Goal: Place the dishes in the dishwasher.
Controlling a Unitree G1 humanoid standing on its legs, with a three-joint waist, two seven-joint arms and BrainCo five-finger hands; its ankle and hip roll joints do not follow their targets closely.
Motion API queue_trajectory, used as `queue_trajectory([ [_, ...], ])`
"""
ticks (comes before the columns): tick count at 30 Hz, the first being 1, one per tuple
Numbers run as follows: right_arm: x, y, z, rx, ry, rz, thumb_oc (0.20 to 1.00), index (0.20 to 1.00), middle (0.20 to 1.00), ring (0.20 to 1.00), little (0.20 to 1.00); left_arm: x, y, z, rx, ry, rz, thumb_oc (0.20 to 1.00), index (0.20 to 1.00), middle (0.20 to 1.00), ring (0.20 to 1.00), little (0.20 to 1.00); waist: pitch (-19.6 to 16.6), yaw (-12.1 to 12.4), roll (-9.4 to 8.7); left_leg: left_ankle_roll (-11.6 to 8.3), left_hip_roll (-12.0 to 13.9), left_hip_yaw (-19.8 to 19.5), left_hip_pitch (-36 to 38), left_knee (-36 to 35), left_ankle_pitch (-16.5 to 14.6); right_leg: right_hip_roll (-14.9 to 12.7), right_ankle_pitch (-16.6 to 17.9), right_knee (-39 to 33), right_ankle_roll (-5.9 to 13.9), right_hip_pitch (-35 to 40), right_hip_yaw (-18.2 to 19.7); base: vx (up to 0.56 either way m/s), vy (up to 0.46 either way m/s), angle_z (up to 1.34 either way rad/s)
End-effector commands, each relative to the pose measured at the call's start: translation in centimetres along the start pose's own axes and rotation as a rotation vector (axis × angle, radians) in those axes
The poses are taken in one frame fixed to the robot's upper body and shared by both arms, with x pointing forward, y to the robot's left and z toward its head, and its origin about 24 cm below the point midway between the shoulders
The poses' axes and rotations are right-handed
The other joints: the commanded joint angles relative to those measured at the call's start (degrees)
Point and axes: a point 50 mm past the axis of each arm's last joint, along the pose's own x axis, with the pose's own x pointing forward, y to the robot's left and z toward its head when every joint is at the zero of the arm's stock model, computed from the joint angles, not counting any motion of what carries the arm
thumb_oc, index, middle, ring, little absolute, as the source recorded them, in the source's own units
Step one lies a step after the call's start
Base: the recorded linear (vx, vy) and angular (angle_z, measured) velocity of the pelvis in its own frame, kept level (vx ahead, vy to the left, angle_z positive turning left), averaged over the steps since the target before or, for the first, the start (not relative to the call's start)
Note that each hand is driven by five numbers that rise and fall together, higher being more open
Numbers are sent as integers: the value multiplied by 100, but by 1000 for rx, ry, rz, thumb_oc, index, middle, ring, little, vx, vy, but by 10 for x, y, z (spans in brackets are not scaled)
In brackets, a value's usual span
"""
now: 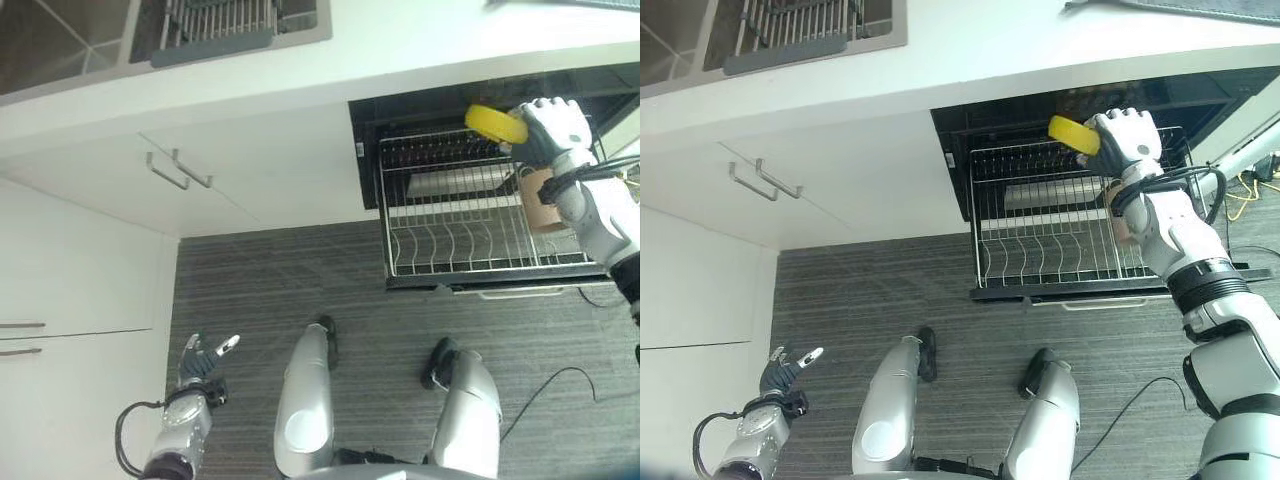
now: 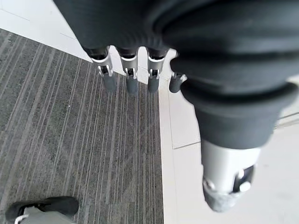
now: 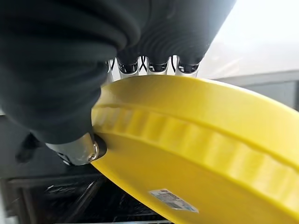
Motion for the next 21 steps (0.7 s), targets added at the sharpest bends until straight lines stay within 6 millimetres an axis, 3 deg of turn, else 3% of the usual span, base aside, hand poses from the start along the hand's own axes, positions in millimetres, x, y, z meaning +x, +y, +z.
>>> queue_trajectory([
  [1, 15, -22, 15, -28, -43, -177, 200, 200, 200, 200, 200, -3, 22, 1, 79, -41, 63, 1000, 1000, 1000, 1000, 1000, -484, 139, -160, -290, 306, -385, 109, -716, 376, -358, -252, 108, 477, 15, 132, 6, 30, 4],
  [6, 16, -10, 11, -99, 29, -211, 200, 200, 200, 200, 200, -2, 21, 3, 101, -66, 70, 1000, 1000, 1000, 1000, 1000, -455, 213, -171, -292, 296, -402, 74, -705, 353, -367, -277, 119, 481, -1, 119, 0, 0, 0],
  [15, 19, 8, 37, -68, -27, -175, 200, 200, 200, 200, 200, -2, 14, 5, 107, -94, 57, 1000, 1000, 1000, 1000, 1000, -420, 278, -117, -272, 282, -386, 53, -701, 346, -398, -319, 162, 470, -9, 112, 0, 0, 0],
  [21, 13, 31, 46, -33, 6, -127, 200, 200, 200, 200, 200, -3, 8, 3, 98, -102, 54, 1000, 1000, 1000, 1000, 1000, -349, 292, -107, -267, 325, -372, 50, -658, 326, -427, -344, 206, 456, -11, 117, 0, 0, 0],
])
